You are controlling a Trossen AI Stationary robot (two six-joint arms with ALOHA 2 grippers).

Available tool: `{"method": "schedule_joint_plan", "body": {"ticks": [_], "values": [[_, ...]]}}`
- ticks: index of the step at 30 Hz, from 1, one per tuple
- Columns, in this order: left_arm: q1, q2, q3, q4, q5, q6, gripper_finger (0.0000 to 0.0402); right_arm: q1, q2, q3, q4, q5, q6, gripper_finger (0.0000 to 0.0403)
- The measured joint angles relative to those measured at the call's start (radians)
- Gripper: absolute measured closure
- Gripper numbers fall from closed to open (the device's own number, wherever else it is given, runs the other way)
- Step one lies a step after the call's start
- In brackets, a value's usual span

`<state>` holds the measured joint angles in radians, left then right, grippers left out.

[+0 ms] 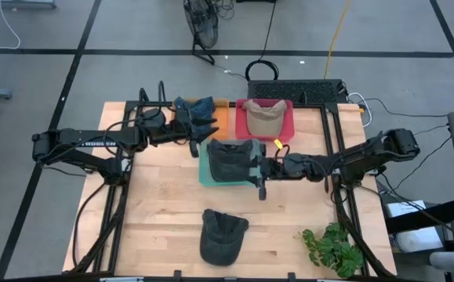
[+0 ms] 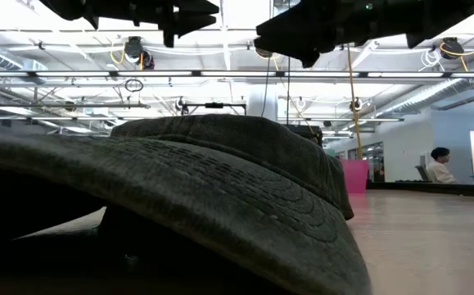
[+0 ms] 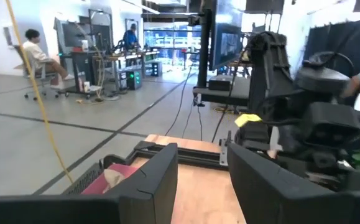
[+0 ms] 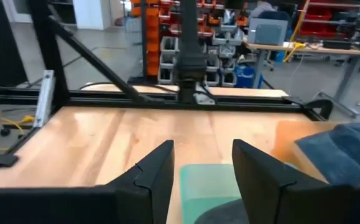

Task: Pick & Place hat
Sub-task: Put the black cap into the blue bin

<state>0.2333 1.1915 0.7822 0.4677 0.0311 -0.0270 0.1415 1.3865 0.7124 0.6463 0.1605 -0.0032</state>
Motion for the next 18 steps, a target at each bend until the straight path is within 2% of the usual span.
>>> {"method": "schedule_joint_plan", "body": {"ticks": [8, 18], "values": [[-0.035, 0.0, 0.0, 0.017, -0.027, -0.029, 0.0252, 0.084, 0.0, 0.0, -0.008, 0.005, 0.049, 0.0261], [-0.046, 0.0, 0.0, 0.044, -0.052, -0.031, 0.0252, 0.169, 0.018, 0.0, -0.011, 0.091, 0.078, 0.0261]]}}
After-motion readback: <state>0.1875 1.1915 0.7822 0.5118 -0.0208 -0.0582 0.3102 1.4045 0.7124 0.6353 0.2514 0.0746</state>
